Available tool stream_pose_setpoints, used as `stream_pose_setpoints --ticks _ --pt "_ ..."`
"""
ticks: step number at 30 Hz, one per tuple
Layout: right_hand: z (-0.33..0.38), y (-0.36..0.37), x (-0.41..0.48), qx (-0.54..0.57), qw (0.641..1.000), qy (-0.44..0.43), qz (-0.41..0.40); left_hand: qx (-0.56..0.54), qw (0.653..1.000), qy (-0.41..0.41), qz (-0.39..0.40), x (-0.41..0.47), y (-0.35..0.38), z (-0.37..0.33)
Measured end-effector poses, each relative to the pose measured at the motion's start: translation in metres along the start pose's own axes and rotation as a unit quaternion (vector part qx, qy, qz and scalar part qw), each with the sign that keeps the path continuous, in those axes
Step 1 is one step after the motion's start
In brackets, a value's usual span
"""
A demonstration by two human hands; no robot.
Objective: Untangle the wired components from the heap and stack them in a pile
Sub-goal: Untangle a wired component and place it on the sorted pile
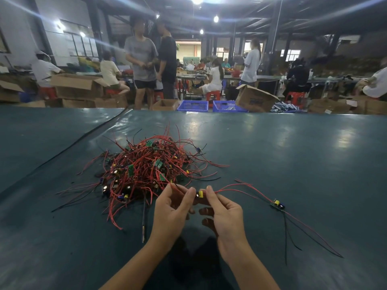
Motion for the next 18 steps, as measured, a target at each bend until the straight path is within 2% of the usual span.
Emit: stream_pose_setpoints --ticks 3,6,11,18 --pt "-0.001 0.004 -0.002 -0.008 1.000 -0.013 0.009 -0.015 0.996 -0.055 0.064 0.002 0.003 0.007" --pt "-0.003 0.007 -0.005 -0.037 0.999 -0.028 0.018 -0.005 0.994 -0.057 0.094 0.001 0.007 0.010" --pt "-0.006 0.002 -0.003 -0.081 0.994 -0.068 0.005 0.028 0.994 -0.045 0.094 0.003 0.005 0.014" --pt "-0.011 -0.001 0.001 -0.104 0.993 -0.048 -0.010 0.035 0.994 -0.037 0.098 0.003 0.005 0.017"
Point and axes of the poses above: each hand's wrist, its own x-axis towards the middle knuckle, its own y-axis out of the palm, z = x × y, the point moved 4 cm from there along x, towards the middle knuckle, and after that the axes turned 11 degrees about -y, right-handed, at the moved point
